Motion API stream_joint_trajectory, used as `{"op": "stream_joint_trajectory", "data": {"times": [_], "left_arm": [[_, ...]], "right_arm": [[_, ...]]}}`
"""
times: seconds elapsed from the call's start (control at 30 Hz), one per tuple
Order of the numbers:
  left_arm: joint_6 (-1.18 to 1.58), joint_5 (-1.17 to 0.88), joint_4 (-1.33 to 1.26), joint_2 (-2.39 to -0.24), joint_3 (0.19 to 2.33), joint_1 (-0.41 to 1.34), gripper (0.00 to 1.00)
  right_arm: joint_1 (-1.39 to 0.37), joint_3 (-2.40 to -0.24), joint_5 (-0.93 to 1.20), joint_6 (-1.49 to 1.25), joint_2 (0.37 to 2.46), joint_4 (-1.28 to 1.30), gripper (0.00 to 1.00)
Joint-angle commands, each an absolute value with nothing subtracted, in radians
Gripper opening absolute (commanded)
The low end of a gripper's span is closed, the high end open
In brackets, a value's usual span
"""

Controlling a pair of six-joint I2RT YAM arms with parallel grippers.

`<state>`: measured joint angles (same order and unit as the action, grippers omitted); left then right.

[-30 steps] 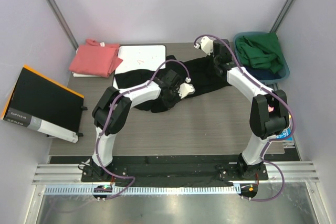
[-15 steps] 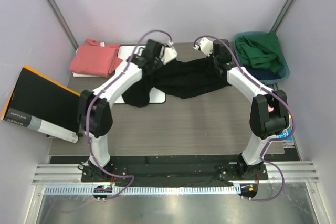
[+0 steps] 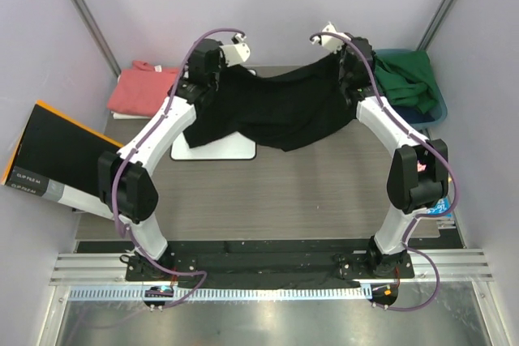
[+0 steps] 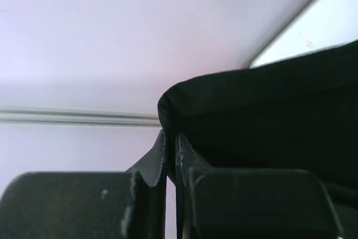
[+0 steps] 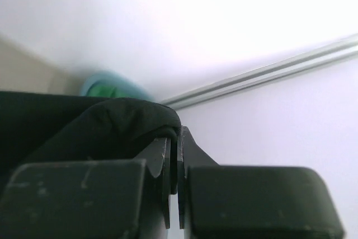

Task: Fold and stack the t-shirts
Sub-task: Flatten out the tshirt

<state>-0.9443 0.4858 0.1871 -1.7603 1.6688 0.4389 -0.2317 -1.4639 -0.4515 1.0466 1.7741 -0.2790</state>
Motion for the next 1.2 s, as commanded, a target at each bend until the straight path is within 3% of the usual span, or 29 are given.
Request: {"op": "stream_joint_trajectory", "data": {"times": [0.0,0.3,0.5,0.6,0.67,0.7,0.8,0.9,1.0,1.17], "left_arm": [[-1.083,0.494,-0.127,-1.743,1.695,0.393,0.00],[-1.175,0.356,-0.451,-1.735,1.732,0.318,0.00],[-1.197,0.293,-0.571,-1.773,1.844,0.281,0.00],[-1.122,0.284,-0.439,-1.728,1.878,0.278,0.00],[-1.001,0.209,-0.174,-1.654,1.824,0.259,0.00],[-0.976,0.067,-0.055,-1.617,1.800,0.252,0.00],[-1.006,-0.165,0.352,-1.459,1.682,0.245,0.00],[-1.046,-0.233,0.648,-1.346,1.648,0.244,0.00],[-1.023,-0.244,0.744,-1.269,1.683,0.244,0.00],[-1.021,-0.120,0.513,-1.164,1.724,0.238,0.00]], "right_arm": [[-0.213,-1.568,-0.443,1.100,1.785,-0.607,0.01],[-0.210,-1.664,-0.334,1.077,1.792,-0.747,0.01],[-0.198,-1.902,-0.393,1.016,1.856,-0.737,0.01],[-0.198,-1.953,-0.345,0.945,1.790,-0.503,0.01],[-0.187,-2.002,-0.263,0.856,1.711,-0.096,0.01],[-0.187,-2.000,-0.159,0.845,1.679,0.148,0.01],[-0.187,-1.935,0.037,0.916,1.545,0.546,0.01],[-0.187,-1.896,0.144,1.037,1.421,0.859,0.01],[-0.187,-1.945,0.141,1.049,1.343,1.001,0.01],[-0.187,-2.172,0.005,1.055,1.316,0.985,0.01]]}}
